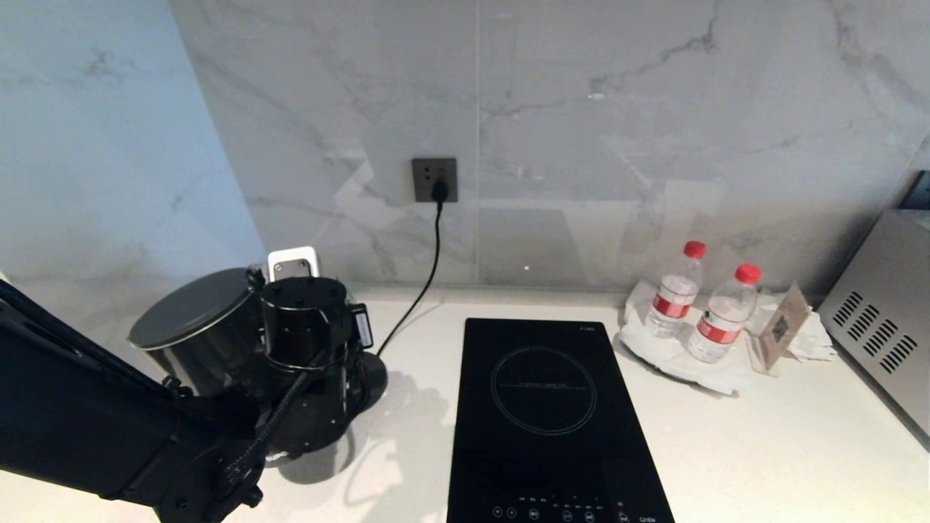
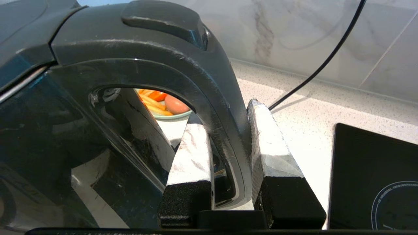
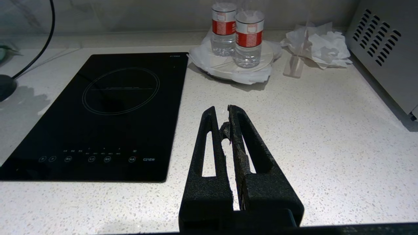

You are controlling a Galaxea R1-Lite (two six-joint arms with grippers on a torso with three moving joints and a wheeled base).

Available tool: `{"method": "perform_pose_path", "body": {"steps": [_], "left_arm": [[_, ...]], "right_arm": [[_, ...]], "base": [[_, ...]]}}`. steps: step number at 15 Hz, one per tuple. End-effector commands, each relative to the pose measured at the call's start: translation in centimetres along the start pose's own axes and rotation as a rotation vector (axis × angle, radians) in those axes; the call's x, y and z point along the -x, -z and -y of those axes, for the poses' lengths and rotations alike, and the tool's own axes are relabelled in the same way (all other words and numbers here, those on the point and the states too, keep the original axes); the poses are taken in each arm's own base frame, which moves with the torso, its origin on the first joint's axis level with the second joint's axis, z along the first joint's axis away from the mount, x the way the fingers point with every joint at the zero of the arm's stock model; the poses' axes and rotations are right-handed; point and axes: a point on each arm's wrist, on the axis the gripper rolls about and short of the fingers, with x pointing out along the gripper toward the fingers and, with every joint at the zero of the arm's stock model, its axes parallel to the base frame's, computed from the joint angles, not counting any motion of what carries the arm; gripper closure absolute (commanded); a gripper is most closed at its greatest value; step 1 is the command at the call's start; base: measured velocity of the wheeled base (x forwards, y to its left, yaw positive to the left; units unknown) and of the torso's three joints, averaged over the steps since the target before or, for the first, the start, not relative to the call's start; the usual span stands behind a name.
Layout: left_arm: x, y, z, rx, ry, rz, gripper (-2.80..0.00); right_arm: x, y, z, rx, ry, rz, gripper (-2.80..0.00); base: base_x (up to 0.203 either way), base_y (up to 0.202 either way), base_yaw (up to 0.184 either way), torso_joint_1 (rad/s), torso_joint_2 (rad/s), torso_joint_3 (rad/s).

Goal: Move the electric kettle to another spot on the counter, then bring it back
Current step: Place it by the sink

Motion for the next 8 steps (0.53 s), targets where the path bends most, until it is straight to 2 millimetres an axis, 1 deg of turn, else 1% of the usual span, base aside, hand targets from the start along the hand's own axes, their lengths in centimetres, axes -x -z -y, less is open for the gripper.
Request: {"method": "perform_pose_path", "body": {"steps": [1, 3, 6, 8], "left_arm": [[0.0, 0.2, -0.1, -0.001, -0.006, -0.001, 0.0], [0.2, 0.6, -0.3, -0.012, -0.011, -0.01, 0.0], [0.9, 2.0, -1.4, -0.057, -0.021, -0.048, 0.0], [1.5, 2.0, -2.2, -0.044, -0.021, -0.044, 0.0]], "right_arm": [[0.0, 0.0, 0.0, 0.0, 0.0, 0.0, 0.0], [0.0, 0.0, 0.0, 0.0, 0.0, 0.0, 0.0], [0.0, 0.0, 0.0, 0.0, 0.0, 0.0, 0.0], [0.0, 0.0, 0.0, 0.0, 0.0, 0.0, 0.0]], "base": [[0.0, 0.0, 0.0, 0.0, 0.0, 0.0], [0.0, 0.0, 0.0, 0.0, 0.0, 0.0], [0.0, 0.0, 0.0, 0.0, 0.0, 0.0], [0.0, 0.0, 0.0, 0.0, 0.0, 0.0]]}}
